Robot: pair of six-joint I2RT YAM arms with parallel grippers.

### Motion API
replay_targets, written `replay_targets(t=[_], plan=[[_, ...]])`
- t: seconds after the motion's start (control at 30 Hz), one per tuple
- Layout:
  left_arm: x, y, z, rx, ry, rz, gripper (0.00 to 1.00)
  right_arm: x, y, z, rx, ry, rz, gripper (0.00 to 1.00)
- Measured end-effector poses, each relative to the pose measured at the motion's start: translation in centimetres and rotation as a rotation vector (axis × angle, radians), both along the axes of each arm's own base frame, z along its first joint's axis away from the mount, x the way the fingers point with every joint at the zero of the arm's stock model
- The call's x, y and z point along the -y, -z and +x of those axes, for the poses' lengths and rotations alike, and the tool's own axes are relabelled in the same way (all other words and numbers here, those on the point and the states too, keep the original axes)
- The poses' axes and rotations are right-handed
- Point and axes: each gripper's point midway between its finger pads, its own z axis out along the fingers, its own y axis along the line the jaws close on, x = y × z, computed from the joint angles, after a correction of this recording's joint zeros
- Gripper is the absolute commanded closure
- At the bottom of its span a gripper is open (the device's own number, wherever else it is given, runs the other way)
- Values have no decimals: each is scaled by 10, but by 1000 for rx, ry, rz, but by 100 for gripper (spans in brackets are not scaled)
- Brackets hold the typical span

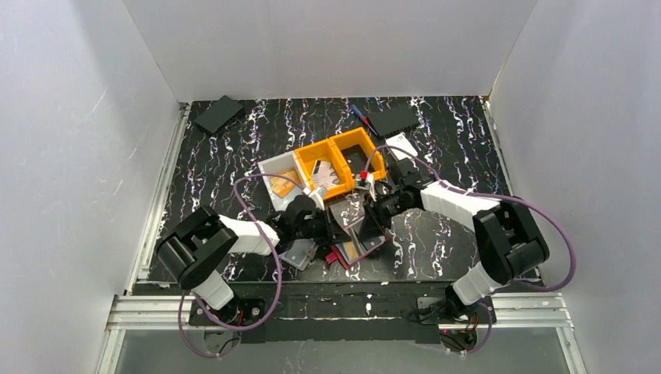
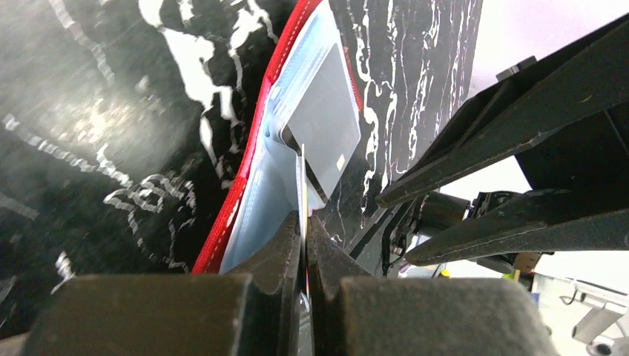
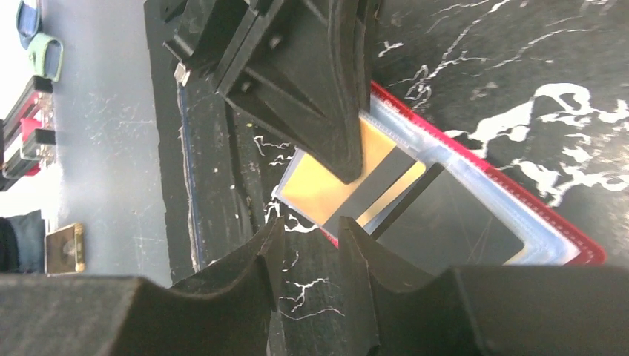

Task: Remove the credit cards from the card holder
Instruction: Remove the credit card from the card holder.

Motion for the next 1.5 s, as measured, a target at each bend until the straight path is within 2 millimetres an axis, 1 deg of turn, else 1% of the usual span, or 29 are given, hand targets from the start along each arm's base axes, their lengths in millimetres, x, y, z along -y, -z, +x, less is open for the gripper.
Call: replay_targets(t=[0.17, 0.27, 0.37, 0.47, 0.53, 0.63, 0.8, 0.93, 1.03, 1.13, 1.23, 1.4, 1.5], plan=[[18, -5, 8, 47, 110, 20, 100, 13, -4, 15, 25, 89, 20, 59], [29, -8, 13, 81, 175, 37, 100, 25, -7, 27, 31, 171, 34, 59], [36, -7, 18, 102, 222, 50, 100, 33, -11, 40, 45, 232, 51, 59], [39, -2, 19, 102, 253, 68, 93, 35, -13, 46, 54, 261, 64, 59], [39, 1, 19, 100, 259, 77, 87, 35, -12, 47, 50, 273, 63, 59], [38, 6, 18, 88, 261, 92, 81, 36, -10, 49, 42, 290, 61, 59], [35, 10, 18, 62, 236, 105, 76, 37, -4, 53, 24, 322, 41, 60], [29, 16, 16, 29, 198, 121, 69, 39, 5, 53, -9, 350, 19, 60], [24, 13, 16, 28, 162, 124, 64, 38, 7, 54, -16, 360, 18, 60], [17, 8, 15, 30, 130, 125, 62, 38, 8, 54, -22, 366, 20, 60], [16, 4, 15, 22, 103, 115, 62, 38, 10, 54, -37, 370, 17, 60], [11, 10, 12, -11, 67, 113, 61, 36, 15, 53, -62, 374, 18, 61], [6, 10, 8, -25, 43, 102, 61, 36, 18, 52, -84, 375, 12, 61]])
